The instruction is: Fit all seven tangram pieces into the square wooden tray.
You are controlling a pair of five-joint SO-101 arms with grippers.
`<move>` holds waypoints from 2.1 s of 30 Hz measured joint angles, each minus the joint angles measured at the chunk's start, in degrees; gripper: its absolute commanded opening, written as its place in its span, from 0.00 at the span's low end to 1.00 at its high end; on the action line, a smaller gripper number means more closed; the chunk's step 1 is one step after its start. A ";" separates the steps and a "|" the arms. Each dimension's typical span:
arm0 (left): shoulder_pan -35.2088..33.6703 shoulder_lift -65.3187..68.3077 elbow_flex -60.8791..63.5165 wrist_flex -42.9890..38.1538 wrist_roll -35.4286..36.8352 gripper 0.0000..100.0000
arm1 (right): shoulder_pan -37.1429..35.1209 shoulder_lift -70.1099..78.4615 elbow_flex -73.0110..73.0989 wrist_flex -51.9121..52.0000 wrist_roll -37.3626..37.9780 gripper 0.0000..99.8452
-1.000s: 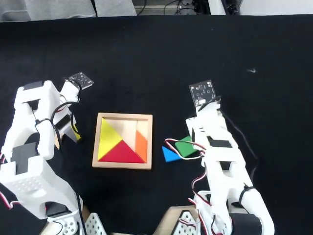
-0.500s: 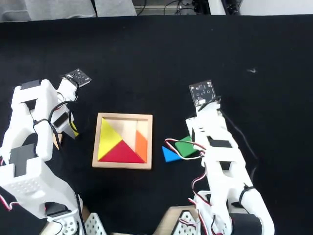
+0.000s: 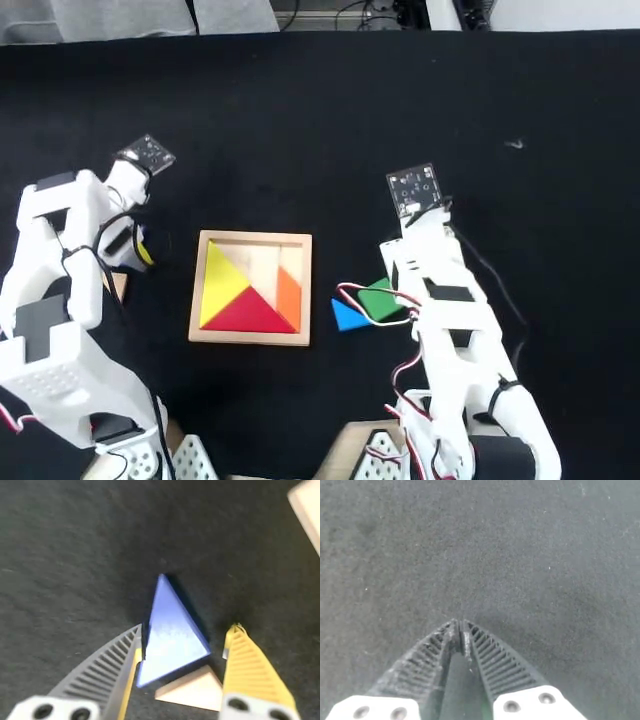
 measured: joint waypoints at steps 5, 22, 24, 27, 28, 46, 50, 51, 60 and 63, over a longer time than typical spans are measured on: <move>0.00 2.81 -0.53 0.00 -3.43 0.27 | 0.00 0.00 0.00 0.00 0.00 0.01; -0.26 3.25 -0.44 -0.09 -4.40 0.33 | 0.00 0.00 0.00 0.00 0.00 0.01; -0.79 3.25 -0.44 -0.26 -5.10 0.37 | 0.00 0.00 0.00 0.00 0.00 0.01; -1.93 3.34 -0.53 0.26 -9.85 0.35 | 0.00 0.00 0.00 0.00 0.00 0.01; -2.46 3.34 -0.53 0.97 -11.69 0.34 | 0.00 0.00 0.00 0.00 0.00 0.01; -1.23 10.46 -8.09 5.63 -9.58 0.28 | 0.00 0.00 0.00 0.00 0.00 0.01; -1.05 12.66 -13.01 10.90 -8.09 0.24 | 0.00 0.00 0.00 0.00 0.00 0.01; -0.79 12.92 -13.54 11.78 -8.00 0.24 | 0.00 0.00 0.00 0.00 0.00 0.01; -0.53 9.32 -11.96 13.36 -3.60 0.24 | 0.00 0.00 0.00 0.00 0.00 0.01; 0.53 6.77 -11.34 13.36 -0.35 0.23 | 0.00 0.00 0.00 0.00 0.00 0.01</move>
